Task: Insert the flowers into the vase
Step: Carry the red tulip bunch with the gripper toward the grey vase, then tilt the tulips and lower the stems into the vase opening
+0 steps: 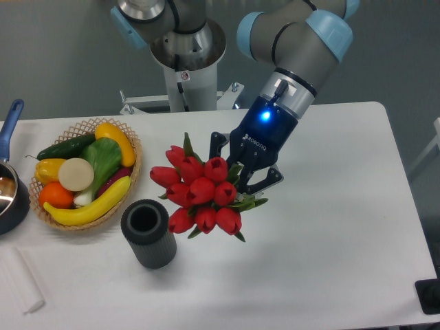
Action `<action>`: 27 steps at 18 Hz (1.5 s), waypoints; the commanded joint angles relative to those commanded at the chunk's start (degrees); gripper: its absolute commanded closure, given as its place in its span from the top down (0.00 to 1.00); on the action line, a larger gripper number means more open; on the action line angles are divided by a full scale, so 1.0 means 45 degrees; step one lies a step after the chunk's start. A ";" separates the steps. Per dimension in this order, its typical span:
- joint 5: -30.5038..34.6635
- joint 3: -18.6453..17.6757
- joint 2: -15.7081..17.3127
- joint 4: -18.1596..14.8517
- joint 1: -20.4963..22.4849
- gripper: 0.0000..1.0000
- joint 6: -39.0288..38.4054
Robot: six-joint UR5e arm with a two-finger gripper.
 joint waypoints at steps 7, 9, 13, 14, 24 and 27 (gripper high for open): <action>0.0000 -0.0137 0.0020 0.0079 -0.0058 0.26 0.0000; 0.0000 -0.0137 0.0020 0.0079 -0.0078 0.26 0.0000; -0.0603 -0.0156 -0.0136 0.0293 -0.0312 0.26 0.0058; -0.0915 -0.0156 -0.0175 0.0371 -0.0370 0.26 0.0078; -0.3691 -0.0117 -0.0723 0.0684 -0.1229 0.26 0.0469; -0.4215 -0.0156 -0.0703 0.0684 -0.1659 0.26 0.0469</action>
